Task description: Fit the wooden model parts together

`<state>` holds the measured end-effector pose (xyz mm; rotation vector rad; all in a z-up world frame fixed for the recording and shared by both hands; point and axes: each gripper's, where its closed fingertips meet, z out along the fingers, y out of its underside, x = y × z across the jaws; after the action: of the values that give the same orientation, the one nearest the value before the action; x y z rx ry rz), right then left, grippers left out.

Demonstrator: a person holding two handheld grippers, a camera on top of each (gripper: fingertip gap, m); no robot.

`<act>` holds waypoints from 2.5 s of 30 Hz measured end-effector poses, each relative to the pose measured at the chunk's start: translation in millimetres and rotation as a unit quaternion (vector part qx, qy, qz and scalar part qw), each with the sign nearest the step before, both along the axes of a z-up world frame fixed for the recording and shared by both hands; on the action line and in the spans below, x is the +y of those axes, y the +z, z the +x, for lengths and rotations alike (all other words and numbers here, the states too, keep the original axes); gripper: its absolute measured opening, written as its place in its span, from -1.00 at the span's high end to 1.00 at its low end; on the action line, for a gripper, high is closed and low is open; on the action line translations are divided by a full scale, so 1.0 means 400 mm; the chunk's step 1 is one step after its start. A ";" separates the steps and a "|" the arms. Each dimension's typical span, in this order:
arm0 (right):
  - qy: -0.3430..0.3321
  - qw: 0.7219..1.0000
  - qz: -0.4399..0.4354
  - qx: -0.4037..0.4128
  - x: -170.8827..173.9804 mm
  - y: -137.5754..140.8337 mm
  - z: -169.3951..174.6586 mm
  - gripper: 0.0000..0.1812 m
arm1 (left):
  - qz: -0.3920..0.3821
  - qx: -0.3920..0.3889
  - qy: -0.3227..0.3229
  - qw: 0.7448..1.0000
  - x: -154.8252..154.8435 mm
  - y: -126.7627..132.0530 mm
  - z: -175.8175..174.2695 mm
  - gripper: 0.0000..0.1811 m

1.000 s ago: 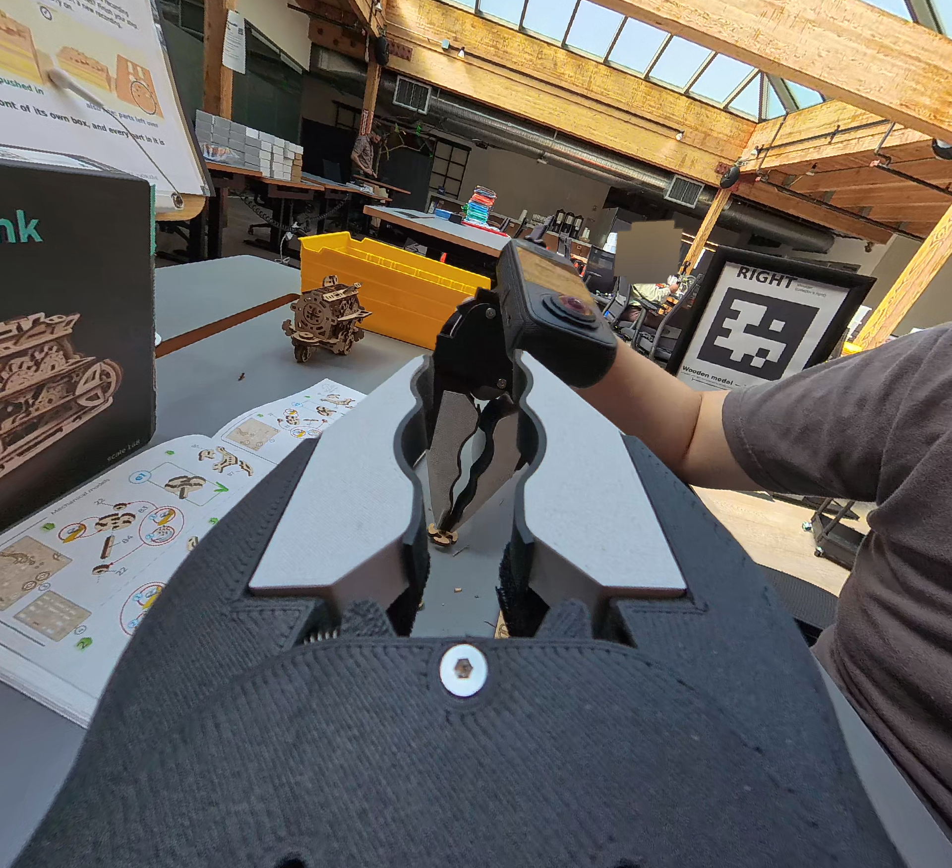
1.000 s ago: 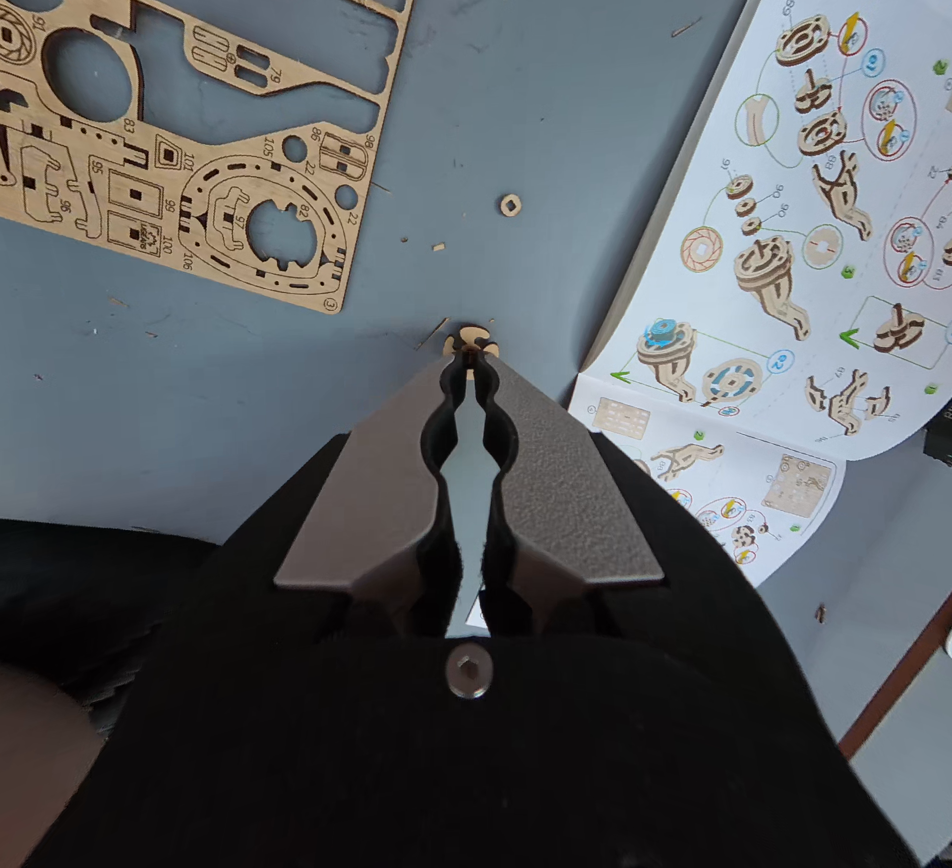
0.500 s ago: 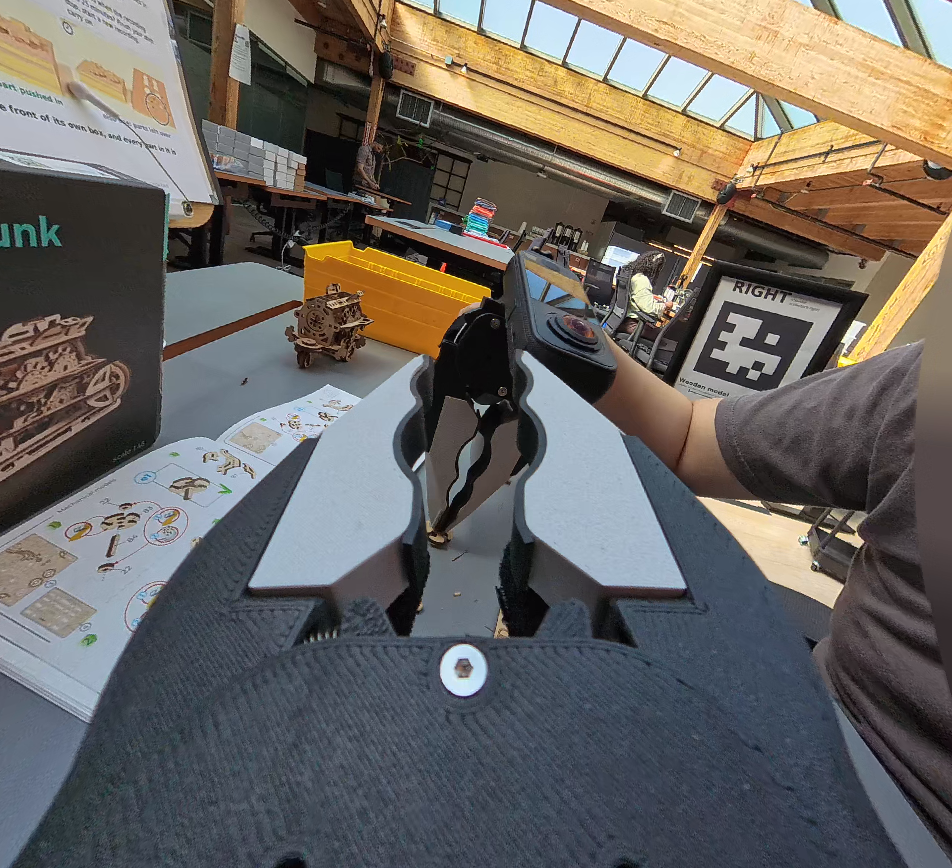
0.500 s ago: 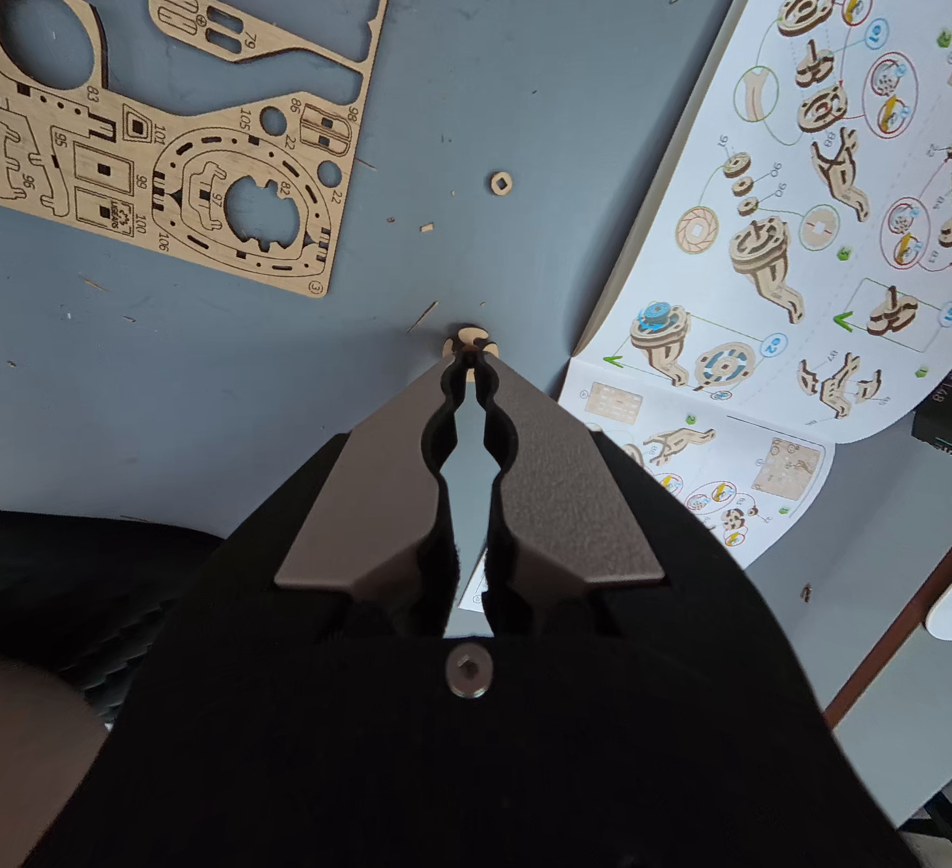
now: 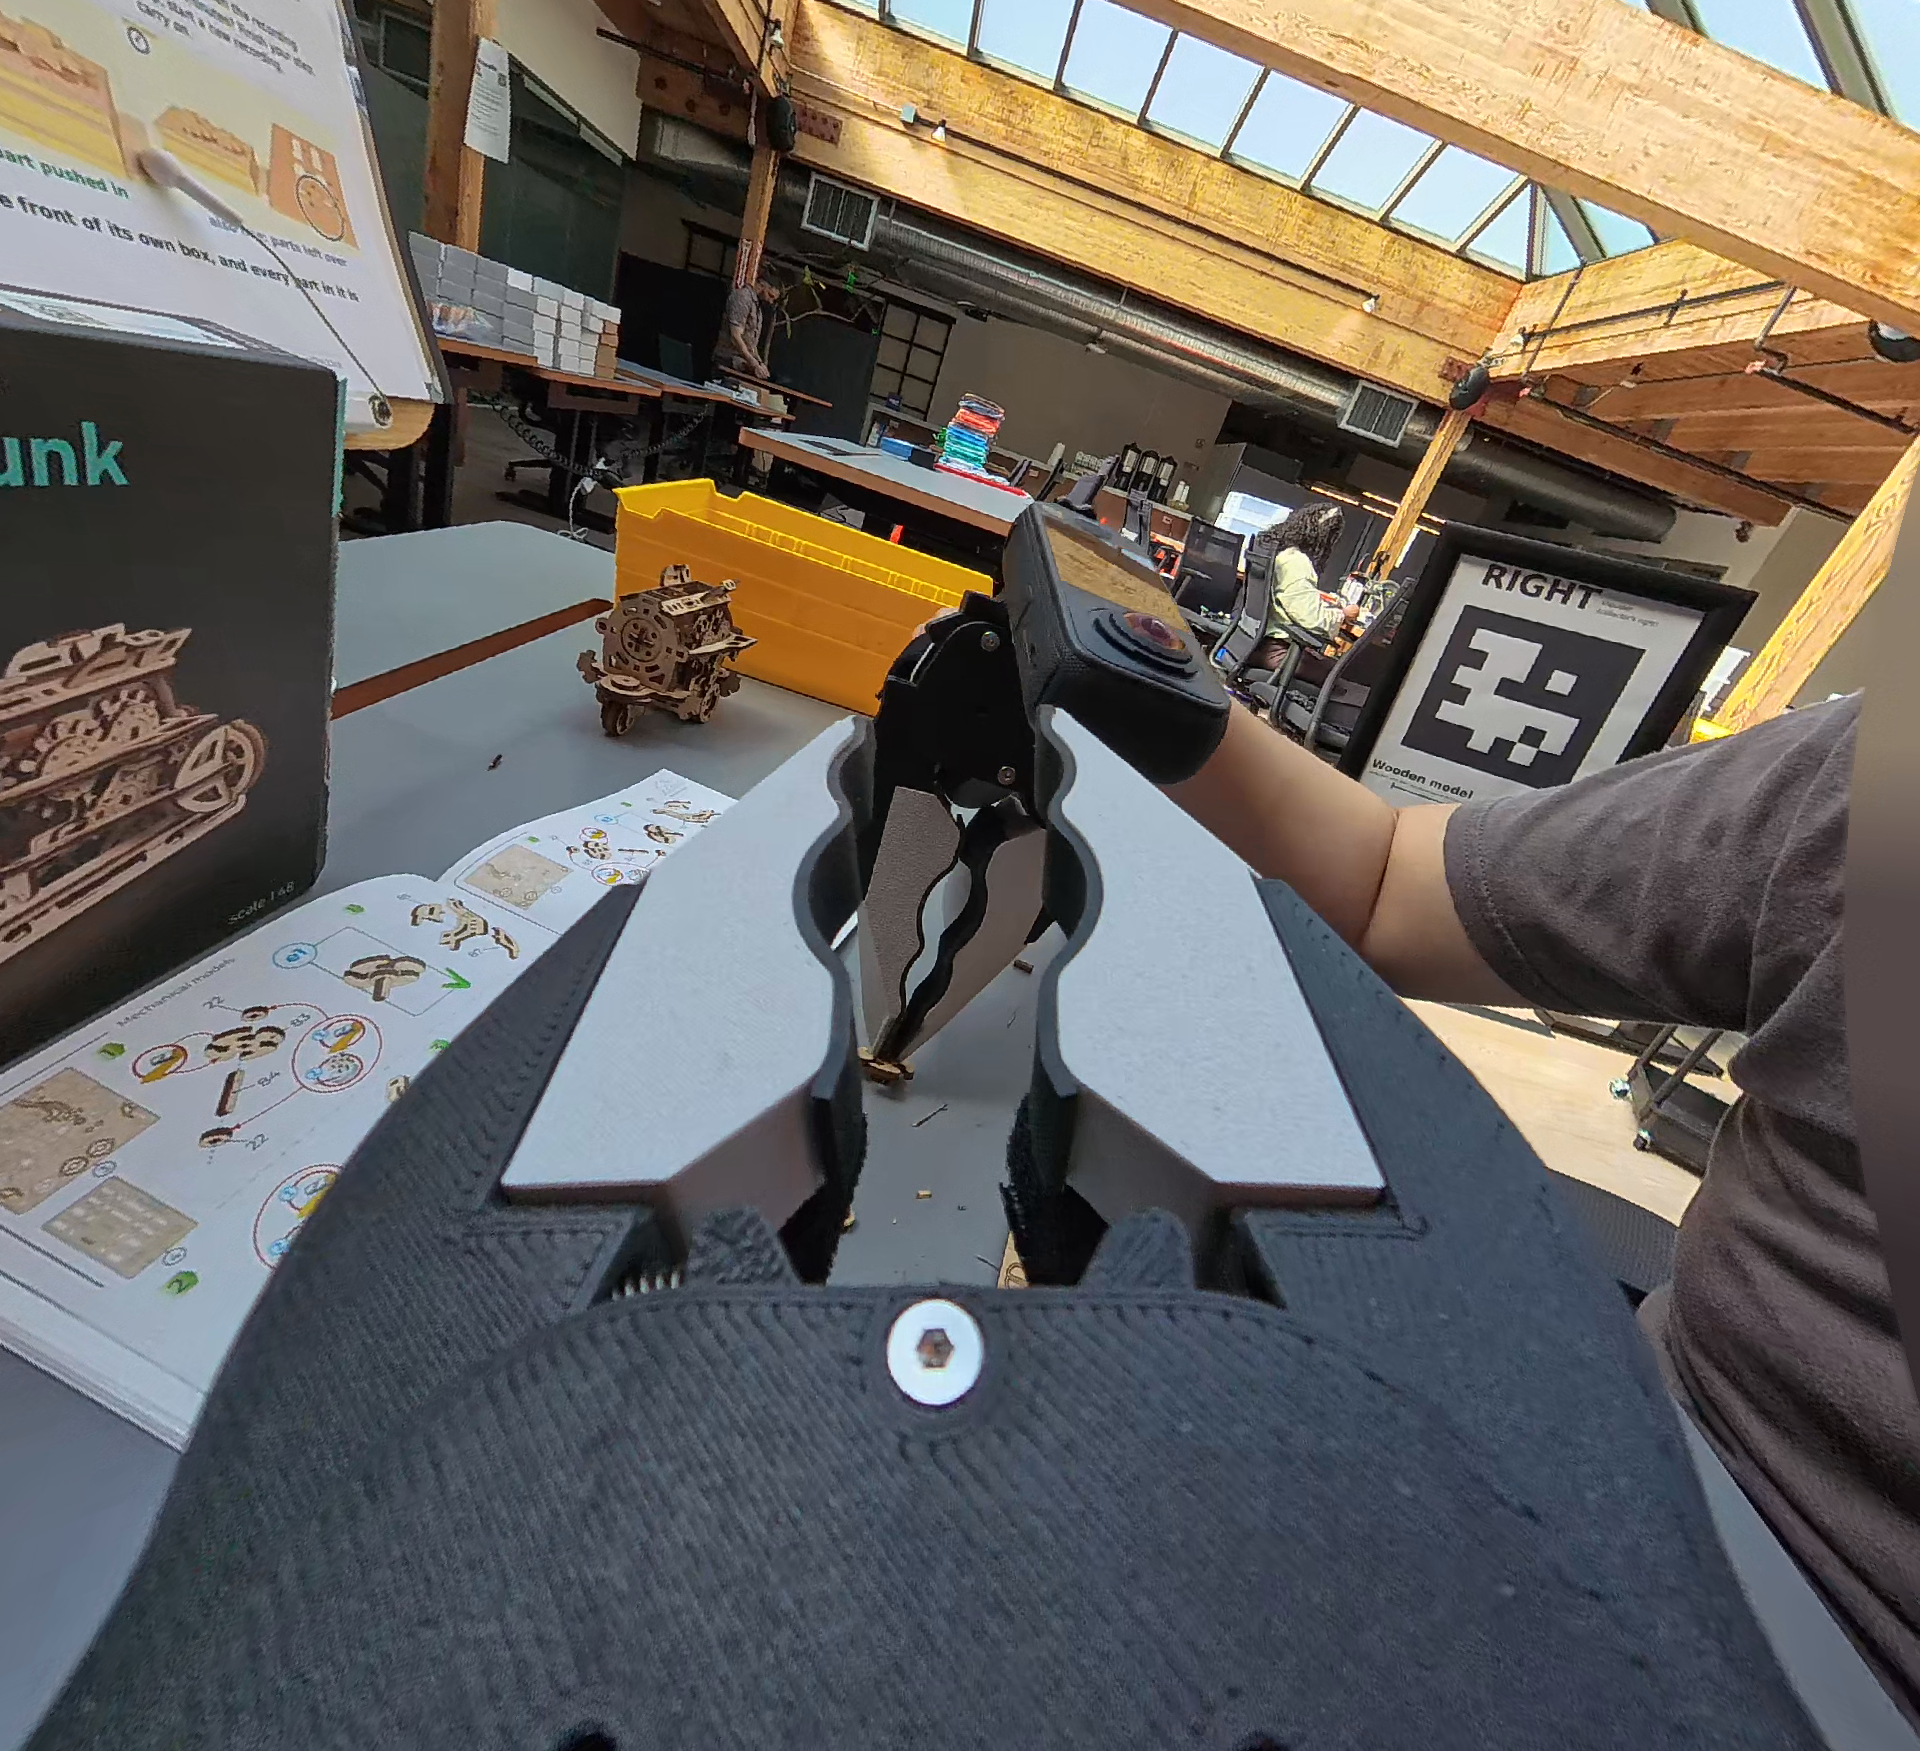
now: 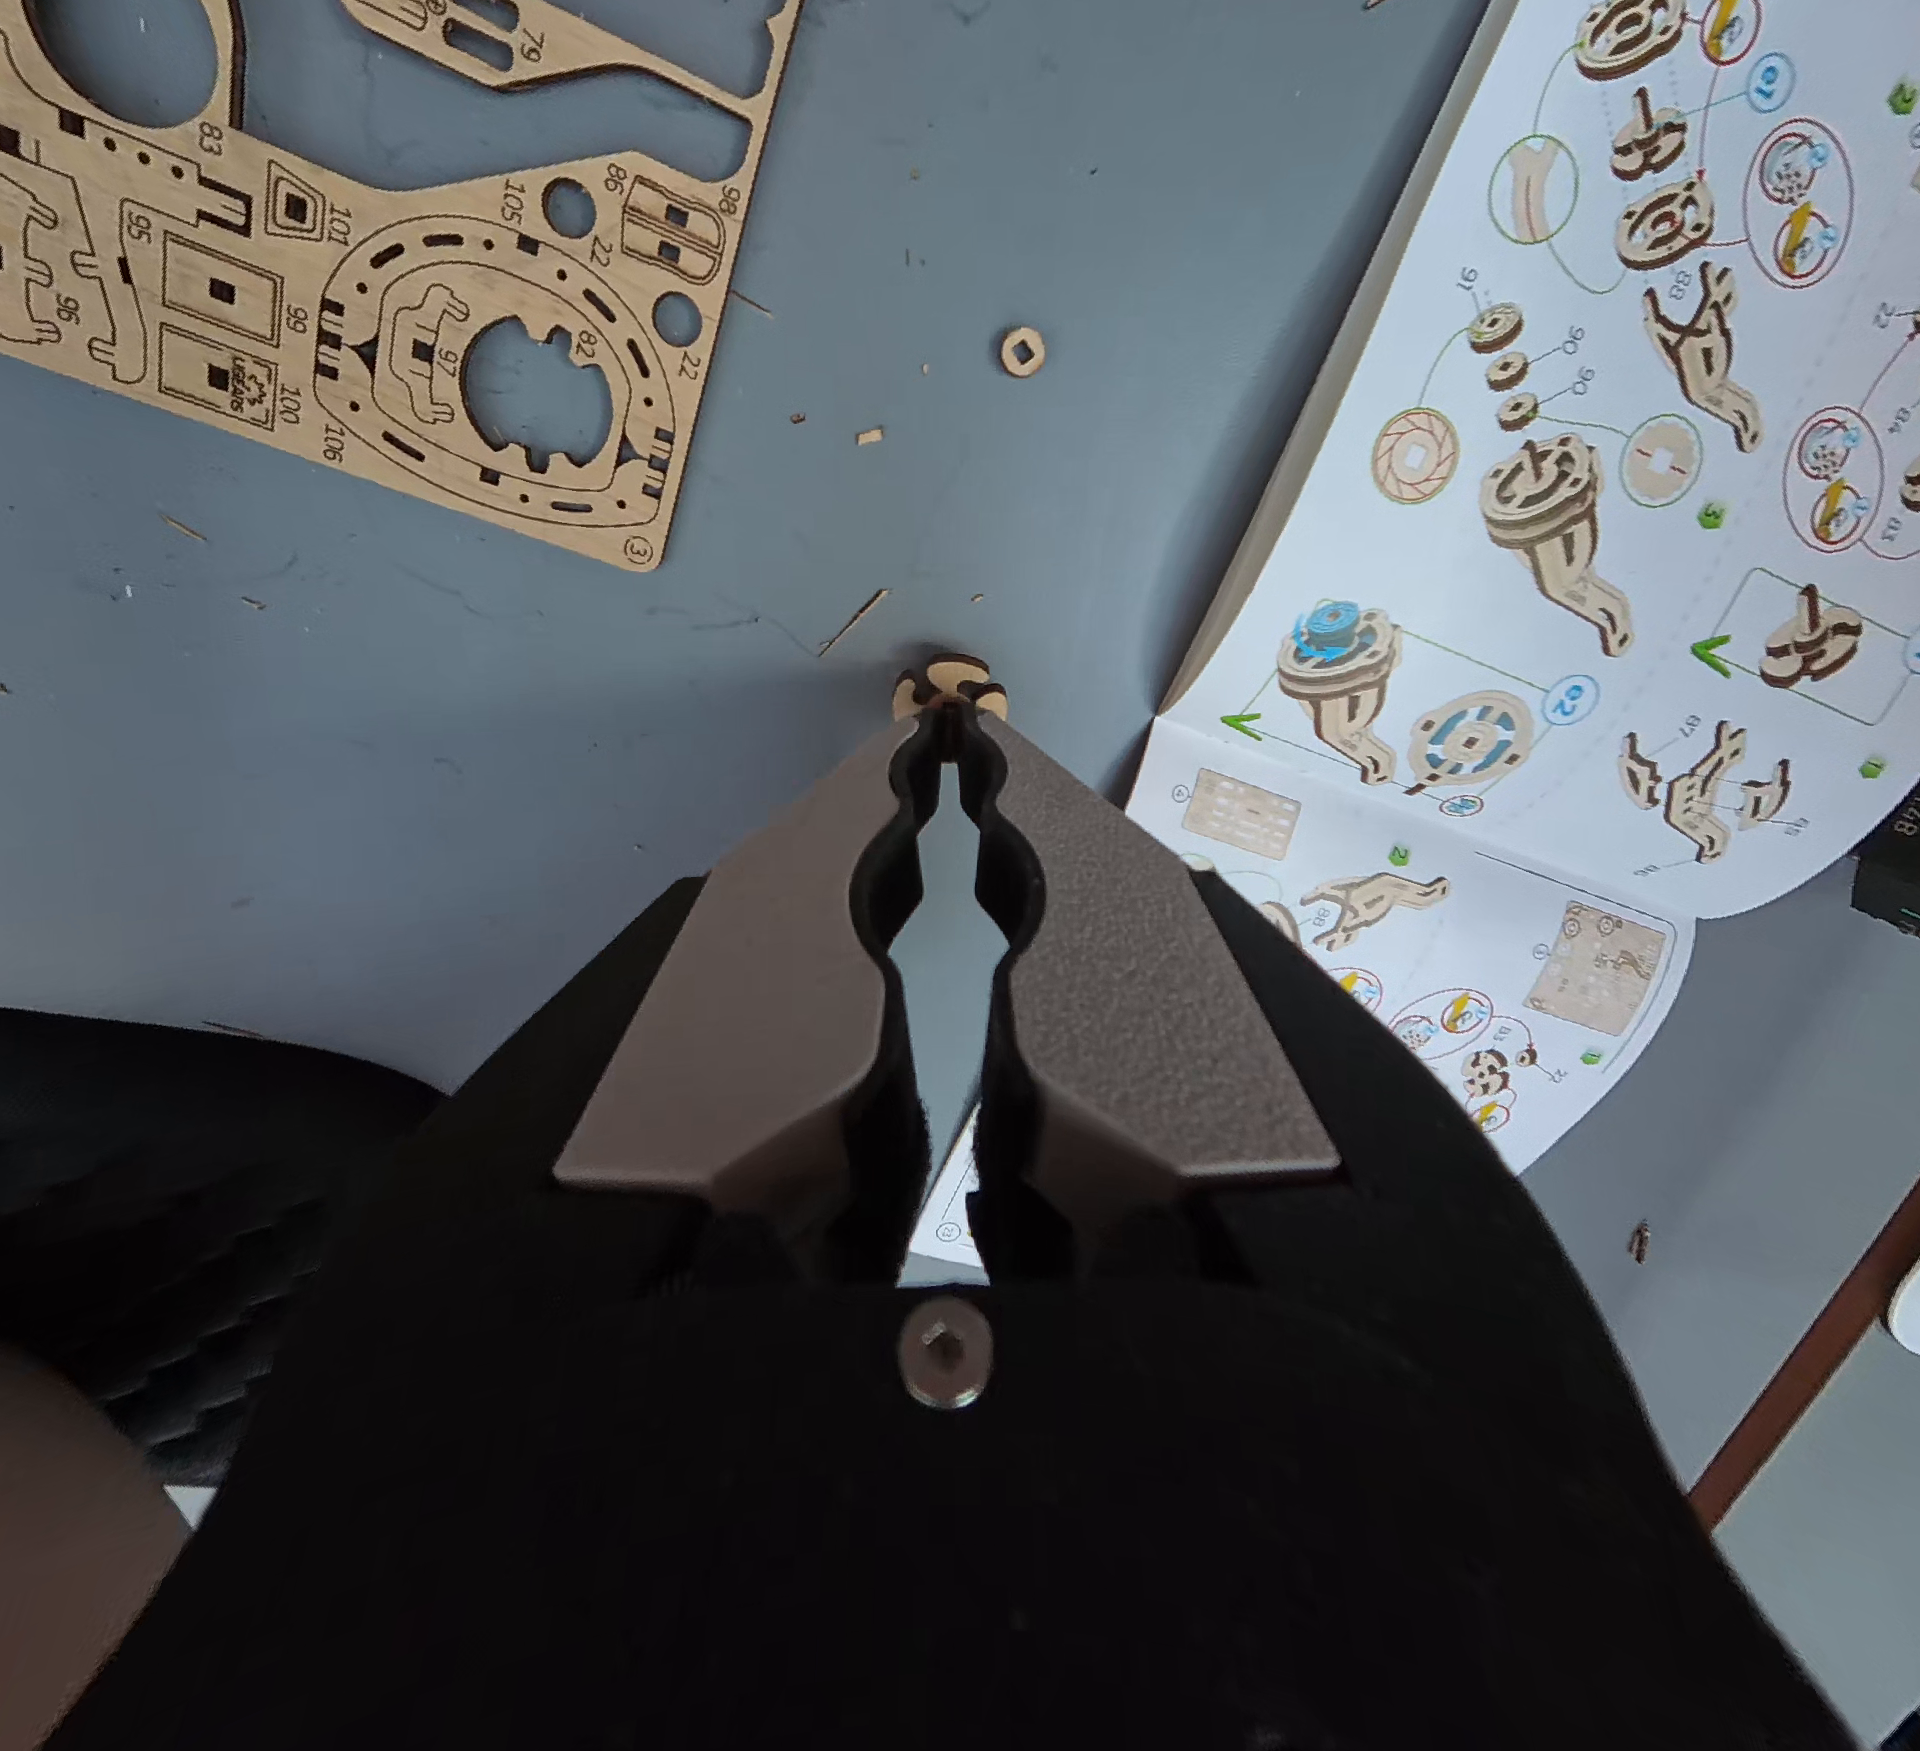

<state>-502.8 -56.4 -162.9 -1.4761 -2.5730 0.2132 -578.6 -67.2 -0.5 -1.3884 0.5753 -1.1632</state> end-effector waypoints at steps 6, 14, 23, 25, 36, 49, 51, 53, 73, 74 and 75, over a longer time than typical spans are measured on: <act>-0.012 0.999 -0.039 0.008 -0.004 0.001 0.000 0.98 | 0.001 0.000 0.000 1.000 -0.001 0.002 0.000 0.68; -0.012 0.999 -0.040 -0.011 -0.009 0.000 -0.003 0.98 | -0.001 0.000 -0.002 1.000 0.000 0.000 0.001 0.68; -0.006 0.997 0.026 -0.076 -0.007 -0.001 -0.002 0.97 | -0.003 -0.012 0.000 1.000 0.003 0.007 -0.009 0.69; -0.001 0.995 0.044 -0.094 -0.007 -0.001 -0.002 0.97 | 0.001 -0.022 0.002 1.000 0.001 0.017 -0.019 0.68; 0.011 0.983 0.082 -0.165 -0.008 -0.001 -0.003 0.98 | 0.007 -0.044 0.019 0.999 0.006 0.040 -0.055 0.67; 0.009 0.983 0.012 -0.182 -0.010 -0.002 -0.002 0.98 | 0.009 -0.051 0.023 0.998 0.005 0.047 -0.066 0.68; 0.009 0.984 0.020 -0.174 -0.010 -0.002 -0.002 0.98 | 0.009 -0.051 0.022 0.998 0.005 0.046 -0.066 0.68; 0.009 0.983 0.050 -0.176 -0.009 -0.002 -0.002 0.98 | 0.009 -0.050 0.022 0.998 0.004 0.046 -0.065 0.67; 0.011 0.987 0.040 -0.158 -0.010 -0.006 -0.005 0.98 | 0.006 -0.049 0.016 0.999 0.001 0.042 -0.057 0.68; 0.009 0.988 0.033 -0.150 -0.010 -0.006 -0.005 0.98 | 0.005 -0.048 0.015 0.999 0.001 0.040 -0.055 0.68; 0.008 0.989 0.028 -0.144 -0.010 -0.006 -0.005 0.98 | 0.004 -0.047 0.014 0.999 0.002 0.037 -0.054 0.68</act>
<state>-505.0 -60.6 -165.1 -1.5688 -2.7850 -0.0779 -600.1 -66.5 14.5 -1.3239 0.4914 -1.1963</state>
